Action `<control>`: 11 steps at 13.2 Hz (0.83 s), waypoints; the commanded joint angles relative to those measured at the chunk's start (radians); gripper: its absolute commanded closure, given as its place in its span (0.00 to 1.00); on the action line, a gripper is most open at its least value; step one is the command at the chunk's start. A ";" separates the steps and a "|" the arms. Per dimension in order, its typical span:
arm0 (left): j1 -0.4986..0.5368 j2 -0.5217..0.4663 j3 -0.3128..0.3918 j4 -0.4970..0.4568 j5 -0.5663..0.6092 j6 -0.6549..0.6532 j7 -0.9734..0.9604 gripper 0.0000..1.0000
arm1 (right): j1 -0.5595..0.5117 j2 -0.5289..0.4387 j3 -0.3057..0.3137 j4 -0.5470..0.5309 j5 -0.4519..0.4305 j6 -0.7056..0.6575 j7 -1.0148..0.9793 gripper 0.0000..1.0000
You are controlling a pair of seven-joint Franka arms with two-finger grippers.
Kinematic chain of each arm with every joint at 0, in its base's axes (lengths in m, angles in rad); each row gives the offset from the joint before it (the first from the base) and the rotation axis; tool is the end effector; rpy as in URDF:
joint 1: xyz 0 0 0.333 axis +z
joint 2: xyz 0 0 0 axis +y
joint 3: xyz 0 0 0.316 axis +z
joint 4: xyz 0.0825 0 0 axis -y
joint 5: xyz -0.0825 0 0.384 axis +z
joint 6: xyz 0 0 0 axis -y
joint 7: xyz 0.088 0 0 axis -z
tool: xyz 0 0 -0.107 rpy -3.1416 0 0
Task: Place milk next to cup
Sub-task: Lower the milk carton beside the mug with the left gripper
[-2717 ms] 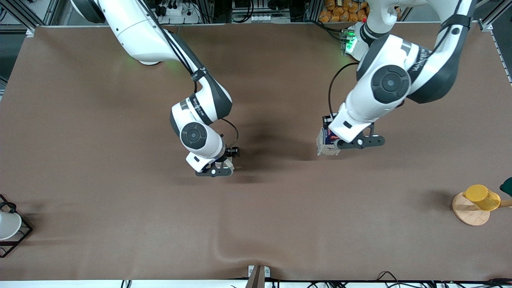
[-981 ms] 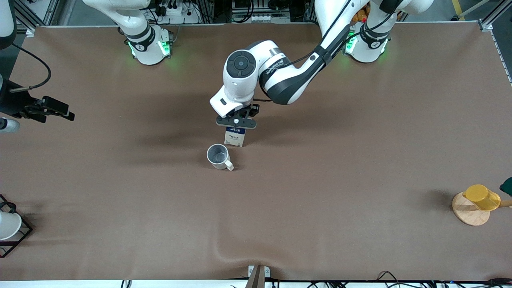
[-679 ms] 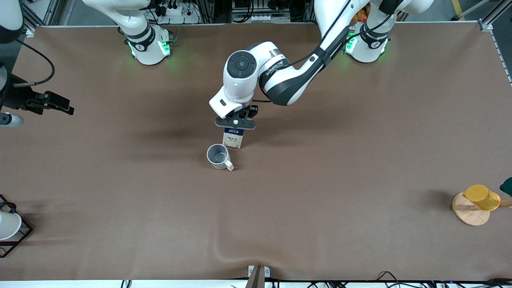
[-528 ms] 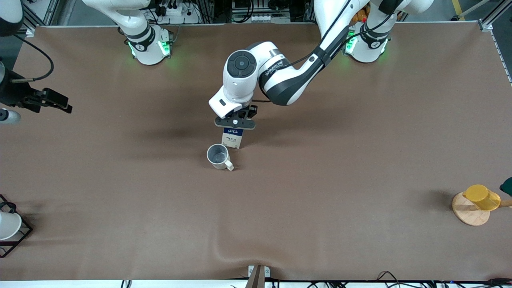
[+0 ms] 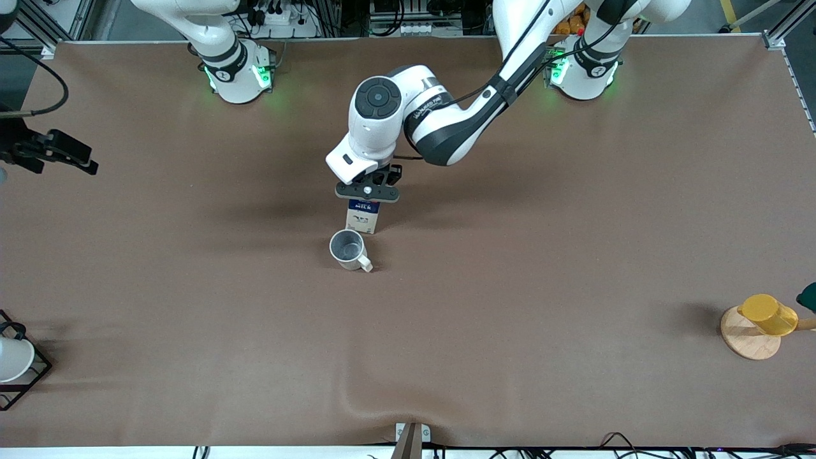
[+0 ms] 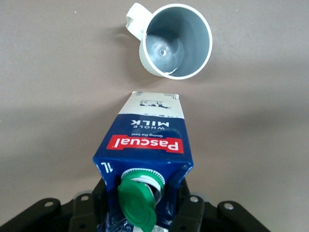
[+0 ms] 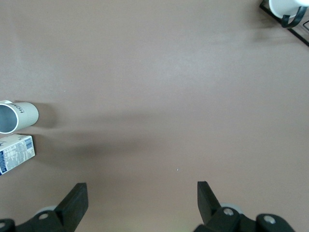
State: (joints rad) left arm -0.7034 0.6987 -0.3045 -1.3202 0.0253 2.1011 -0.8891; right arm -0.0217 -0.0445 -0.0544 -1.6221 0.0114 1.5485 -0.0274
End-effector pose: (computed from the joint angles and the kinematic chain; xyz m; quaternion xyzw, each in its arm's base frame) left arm 0.4427 -0.5987 0.3472 0.9946 -0.0258 -0.0355 0.0942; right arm 0.5363 -0.0403 0.6227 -0.9996 0.0243 0.0142 0.0077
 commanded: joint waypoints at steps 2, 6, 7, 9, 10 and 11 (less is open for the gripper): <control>-0.007 0.012 0.005 0.024 0.021 0.008 -0.004 0.00 | 0.003 0.008 -0.004 0.054 -0.027 -0.059 0.018 0.00; 0.007 -0.030 0.002 0.026 0.016 -0.025 -0.005 0.00 | 0.009 0.029 -0.005 0.064 -0.014 -0.030 0.021 0.00; 0.012 -0.045 0.001 0.027 0.015 -0.051 -0.005 0.00 | 0.012 0.041 -0.001 0.064 -0.019 -0.030 0.021 0.00; 0.034 -0.093 0.001 0.026 0.012 -0.102 -0.007 0.00 | 0.012 0.043 -0.001 0.064 -0.019 -0.012 0.021 0.00; 0.053 -0.114 0.001 0.026 0.012 -0.128 -0.007 0.00 | 0.011 0.043 -0.001 0.065 -0.021 -0.010 0.021 0.00; 0.074 -0.145 0.002 0.026 0.013 -0.151 -0.007 0.00 | 0.009 0.043 -0.001 0.065 -0.025 -0.010 0.021 0.00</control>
State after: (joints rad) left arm -0.6632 0.6174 -0.3027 -1.2802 0.0253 2.0015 -0.8889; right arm -0.0172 -0.0095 -0.0541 -1.5819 0.0035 1.5445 -0.0245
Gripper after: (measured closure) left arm 0.000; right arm 0.000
